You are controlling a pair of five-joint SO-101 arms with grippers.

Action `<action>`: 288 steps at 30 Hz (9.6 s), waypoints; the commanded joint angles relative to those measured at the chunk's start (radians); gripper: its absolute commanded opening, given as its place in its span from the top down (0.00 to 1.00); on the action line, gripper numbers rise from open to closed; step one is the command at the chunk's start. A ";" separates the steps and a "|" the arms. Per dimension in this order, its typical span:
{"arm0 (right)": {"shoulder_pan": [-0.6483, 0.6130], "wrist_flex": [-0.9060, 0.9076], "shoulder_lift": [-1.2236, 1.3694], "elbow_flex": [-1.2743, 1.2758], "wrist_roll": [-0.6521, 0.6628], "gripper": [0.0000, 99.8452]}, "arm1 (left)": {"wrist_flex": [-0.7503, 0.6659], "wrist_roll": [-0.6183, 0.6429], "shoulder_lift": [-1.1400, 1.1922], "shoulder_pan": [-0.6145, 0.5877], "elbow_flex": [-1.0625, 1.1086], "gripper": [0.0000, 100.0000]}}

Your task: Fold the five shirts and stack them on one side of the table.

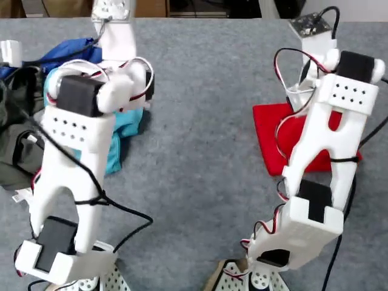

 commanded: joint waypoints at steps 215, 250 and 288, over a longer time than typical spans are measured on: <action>-0.562 -0.385 0.163 0.298 0.048 0.99 | -0.471 0.164 -0.183 0.080 1.300 0.74; -0.562 -0.370 0.156 0.360 -0.043 0.99 | -0.514 0.213 0.114 0.048 1.138 0.98; -0.553 -0.485 0.246 0.065 -0.092 0.75 | 0.204 -0.434 -0.173 -0.592 0.252 0.98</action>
